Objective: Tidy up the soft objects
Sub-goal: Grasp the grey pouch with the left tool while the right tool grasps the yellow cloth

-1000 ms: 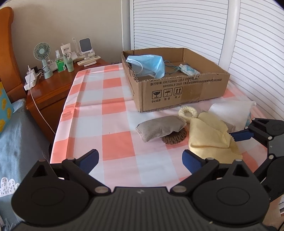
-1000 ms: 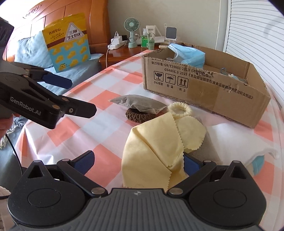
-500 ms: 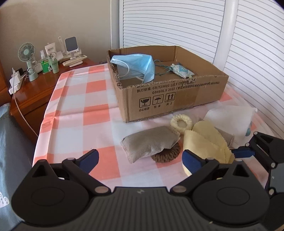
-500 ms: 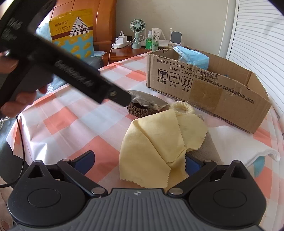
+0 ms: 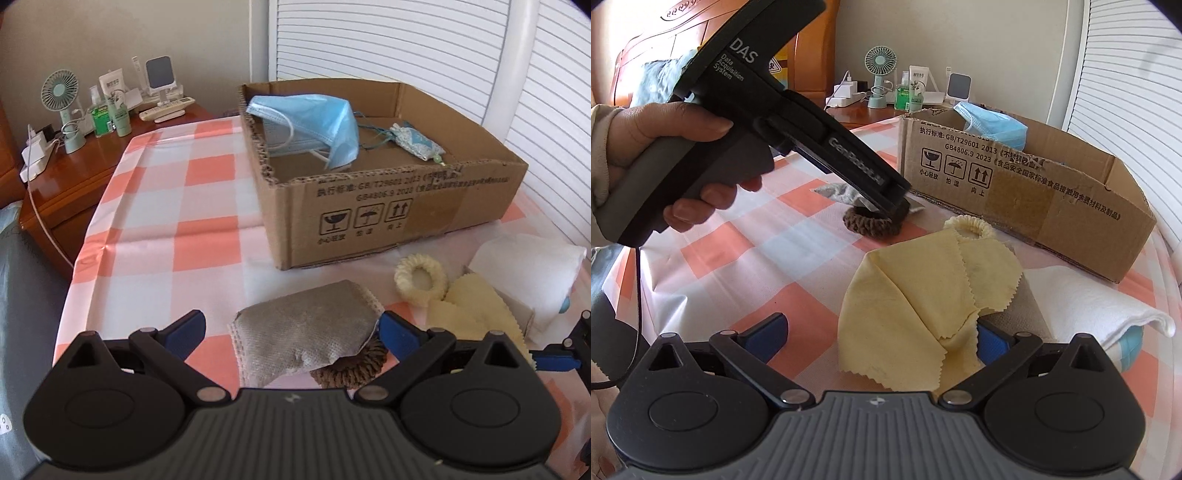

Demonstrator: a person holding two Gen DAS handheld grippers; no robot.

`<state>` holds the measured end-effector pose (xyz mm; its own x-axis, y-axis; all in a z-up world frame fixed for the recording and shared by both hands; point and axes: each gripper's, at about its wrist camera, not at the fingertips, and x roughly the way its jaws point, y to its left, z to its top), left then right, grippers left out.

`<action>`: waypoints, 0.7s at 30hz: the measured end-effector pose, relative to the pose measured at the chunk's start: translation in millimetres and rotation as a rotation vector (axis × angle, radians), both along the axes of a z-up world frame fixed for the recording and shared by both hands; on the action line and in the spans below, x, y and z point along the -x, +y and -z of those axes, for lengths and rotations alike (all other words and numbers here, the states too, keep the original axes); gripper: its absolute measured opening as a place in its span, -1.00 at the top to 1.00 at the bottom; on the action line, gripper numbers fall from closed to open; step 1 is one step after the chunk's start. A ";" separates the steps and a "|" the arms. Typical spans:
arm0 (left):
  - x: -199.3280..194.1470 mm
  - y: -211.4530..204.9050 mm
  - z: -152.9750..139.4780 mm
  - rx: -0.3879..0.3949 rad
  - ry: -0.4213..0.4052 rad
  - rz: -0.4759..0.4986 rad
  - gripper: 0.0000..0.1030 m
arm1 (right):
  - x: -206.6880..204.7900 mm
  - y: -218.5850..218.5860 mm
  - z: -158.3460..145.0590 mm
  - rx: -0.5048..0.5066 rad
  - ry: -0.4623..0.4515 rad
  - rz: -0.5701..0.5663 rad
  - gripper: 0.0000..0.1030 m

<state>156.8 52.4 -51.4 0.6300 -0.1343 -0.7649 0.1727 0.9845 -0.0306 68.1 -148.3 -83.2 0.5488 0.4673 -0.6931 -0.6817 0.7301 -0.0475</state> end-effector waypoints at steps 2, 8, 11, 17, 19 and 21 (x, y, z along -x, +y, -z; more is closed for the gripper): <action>0.3 8.7 1.0 0.016 0.007 -0.031 -0.94 | 0.5 0.2 0.1 0.001 -0.003 0.000 -1.00; -6.2 24.1 8.7 0.139 0.051 -0.107 -0.73 | 1.0 0.2 0.5 0.000 -0.001 0.002 -1.00; -7.0 20.9 8.0 0.151 0.040 -0.109 -0.57 | 1.2 0.6 -0.2 0.000 0.002 0.009 -1.00; -7.1 18.6 8.0 0.145 0.034 -0.118 -0.71 | -2.0 -0.5 -6.9 -0.013 0.002 0.047 -1.00; -8.4 17.4 8.6 0.121 0.041 -0.146 -0.74 | -4.0 1.9 -8.7 0.008 -0.008 0.055 -0.99; -10.0 14.6 9.3 0.113 0.045 -0.139 -0.76 | -7.2 3.7 -9.7 0.011 -0.010 0.053 -0.98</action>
